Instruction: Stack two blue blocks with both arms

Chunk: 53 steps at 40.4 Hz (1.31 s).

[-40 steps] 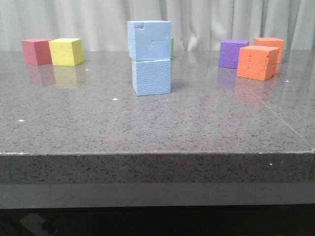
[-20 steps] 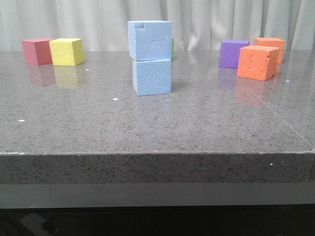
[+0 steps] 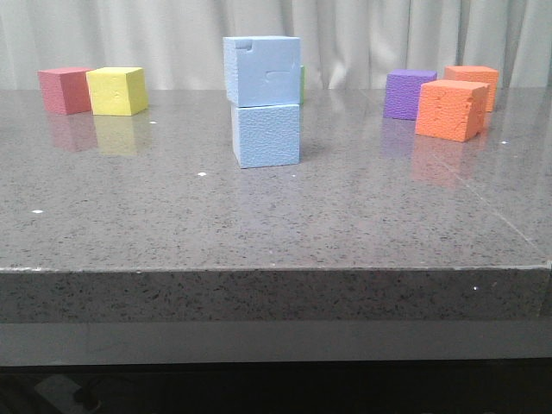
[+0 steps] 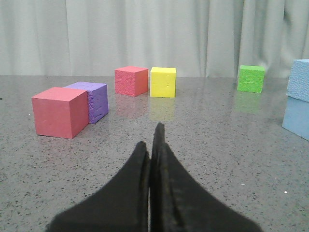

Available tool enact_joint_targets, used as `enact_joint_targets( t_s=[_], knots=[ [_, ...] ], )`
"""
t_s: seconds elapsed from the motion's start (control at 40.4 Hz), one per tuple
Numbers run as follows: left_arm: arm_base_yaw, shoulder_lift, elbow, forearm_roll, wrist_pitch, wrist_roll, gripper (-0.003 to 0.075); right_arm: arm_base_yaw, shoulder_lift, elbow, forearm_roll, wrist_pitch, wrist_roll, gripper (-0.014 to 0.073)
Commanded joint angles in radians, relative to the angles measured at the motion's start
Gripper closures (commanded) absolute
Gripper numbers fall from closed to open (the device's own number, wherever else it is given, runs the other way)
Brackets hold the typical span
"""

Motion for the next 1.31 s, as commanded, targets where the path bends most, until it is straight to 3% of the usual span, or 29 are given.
enact_joint_targets(
  t_s=[0.0, 0.272, 0.47, 0.594, 0.916, 1.287],
  knots=[
    [-0.001, -0.018, 0.003, 0.002, -0.085, -0.013, 0.0741, -0.006, 0.006, -0.025, 0.006, -0.069, -0.004, 0.0660],
    [-0.001, -0.018, 0.003, 0.002, -0.085, -0.013, 0.0741, -0.041, -0.032, 0.016, -0.028, -0.111, -0.004, 0.0660],
    [-0.001, -0.018, 0.003, 0.002, -0.085, -0.013, 0.0741, -0.222, -0.170, 0.239, -0.028, -0.375, -0.004, 0.0660],
    [-0.001, -0.018, 0.003, 0.002, -0.085, -0.013, 0.0741, -0.278, -0.287, 0.413, -0.028, -0.540, -0.004, 0.0660],
    [-0.001, -0.018, 0.003, 0.002, -0.085, -0.013, 0.0741, -0.288, -0.457, 0.718, -0.027, -0.722, -0.004, 0.0660],
    [-0.001, -0.018, 0.003, 0.002, -0.085, -0.013, 0.0741, -0.288, -0.510, 0.778, -0.027, -0.780, -0.004, 0.0660]
  ],
)
